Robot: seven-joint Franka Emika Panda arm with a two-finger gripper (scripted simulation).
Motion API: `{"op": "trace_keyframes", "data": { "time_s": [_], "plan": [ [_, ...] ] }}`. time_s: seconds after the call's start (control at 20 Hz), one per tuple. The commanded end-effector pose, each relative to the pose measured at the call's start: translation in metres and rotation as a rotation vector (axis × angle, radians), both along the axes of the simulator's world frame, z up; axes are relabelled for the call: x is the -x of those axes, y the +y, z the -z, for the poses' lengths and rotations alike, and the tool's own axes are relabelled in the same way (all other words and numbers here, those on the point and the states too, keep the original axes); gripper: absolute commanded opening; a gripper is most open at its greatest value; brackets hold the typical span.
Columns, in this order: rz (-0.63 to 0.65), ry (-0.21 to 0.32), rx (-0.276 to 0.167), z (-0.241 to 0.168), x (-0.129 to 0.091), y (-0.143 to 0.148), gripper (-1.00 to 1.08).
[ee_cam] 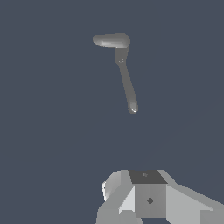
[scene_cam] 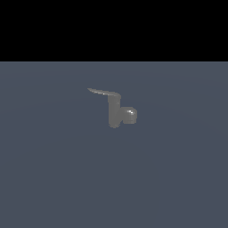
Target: Turn on the faucet by rotating a designated handle.
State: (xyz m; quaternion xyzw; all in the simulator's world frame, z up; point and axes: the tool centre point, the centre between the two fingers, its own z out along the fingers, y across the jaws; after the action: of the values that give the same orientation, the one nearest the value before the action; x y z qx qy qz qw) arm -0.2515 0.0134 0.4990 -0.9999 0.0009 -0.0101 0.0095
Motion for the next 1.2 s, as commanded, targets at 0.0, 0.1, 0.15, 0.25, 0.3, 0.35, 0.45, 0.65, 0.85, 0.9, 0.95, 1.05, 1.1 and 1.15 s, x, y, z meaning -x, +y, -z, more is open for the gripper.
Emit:
{"op": "trace_keyframes", "data": {
  "time_s": [0.0, 0.1, 0.15, 0.25, 0.3, 0.35, 0.45, 0.65, 0.85, 0.9, 0.95, 1.05, 1.1, 1.15],
  "plan": [
    [0.016, 0.003, -0.011, 0.001, -0.006, 0.001, -1.00],
    [0.035, 0.006, -0.022, 0.002, -0.013, 0.002, -1.00],
    [0.046, 0.008, -0.029, 0.003, -0.017, 0.003, -1.00],
    [0.073, 0.013, -0.044, 0.005, -0.027, 0.005, -1.00],
    [0.088, 0.016, -0.052, 0.007, -0.032, 0.006, -1.00],
    [0.104, 0.019, -0.061, 0.008, -0.038, 0.007, -1.00],
    [0.142, 0.027, -0.079, 0.012, -0.051, 0.009, -1.00],
    [0.234, 0.048, -0.116, 0.023, -0.081, 0.015, -1.00],
    [0.336, 0.072, -0.146, 0.038, -0.113, 0.021, -1.00],
    [0.363, 0.078, -0.151, 0.042, -0.121, 0.022, -1.00],
    [0.390, 0.085, -0.157, 0.047, -0.129, 0.024, -1.00],
    [0.444, 0.097, -0.165, 0.056, -0.145, 0.027, -1.00],
    [0.471, 0.103, -0.169, 0.061, -0.152, 0.028, -1.00],
    [0.499, 0.109, -0.172, 0.067, -0.160, 0.030, -1.00]
  ]
}}
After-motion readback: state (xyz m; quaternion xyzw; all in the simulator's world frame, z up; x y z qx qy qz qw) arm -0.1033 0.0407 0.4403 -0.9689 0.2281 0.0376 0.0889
